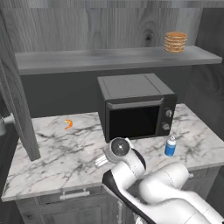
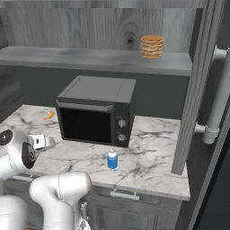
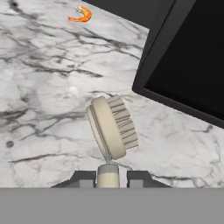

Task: Pick the dish brush and soap dispenser from the cabinet and place them on the counter.

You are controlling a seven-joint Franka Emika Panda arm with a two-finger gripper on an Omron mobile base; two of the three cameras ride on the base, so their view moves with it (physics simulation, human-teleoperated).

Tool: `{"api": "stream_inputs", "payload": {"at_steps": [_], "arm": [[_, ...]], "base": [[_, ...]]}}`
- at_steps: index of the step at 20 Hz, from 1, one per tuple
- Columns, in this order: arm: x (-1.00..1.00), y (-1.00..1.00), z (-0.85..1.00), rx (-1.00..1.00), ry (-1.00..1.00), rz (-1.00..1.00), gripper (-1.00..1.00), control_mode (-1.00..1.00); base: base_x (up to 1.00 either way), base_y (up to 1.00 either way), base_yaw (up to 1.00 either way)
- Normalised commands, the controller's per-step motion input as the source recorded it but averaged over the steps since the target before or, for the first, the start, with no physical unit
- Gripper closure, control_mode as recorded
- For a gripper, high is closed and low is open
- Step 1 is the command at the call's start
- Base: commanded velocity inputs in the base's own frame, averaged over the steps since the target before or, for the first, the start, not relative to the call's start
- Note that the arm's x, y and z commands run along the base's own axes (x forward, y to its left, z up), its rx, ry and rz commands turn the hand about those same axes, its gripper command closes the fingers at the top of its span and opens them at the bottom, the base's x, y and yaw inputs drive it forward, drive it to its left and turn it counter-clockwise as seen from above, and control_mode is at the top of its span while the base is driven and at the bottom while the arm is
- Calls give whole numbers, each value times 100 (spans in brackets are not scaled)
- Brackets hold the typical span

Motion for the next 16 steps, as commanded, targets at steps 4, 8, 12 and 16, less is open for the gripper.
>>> {"api": "stream_inputs", "payload": {"at_steps": [4,8,12,16], "arm": [[40,7,-28,0,1,0,100,-100],[40,10,-26,0,1,0,100,-100],[41,4,-36,0,0,0,100,-100],[42,2,-40,0,0,0,100,-100]], "base": [[0,0,0],[0,0,0],[0,0,0],[0,0,0]]}}
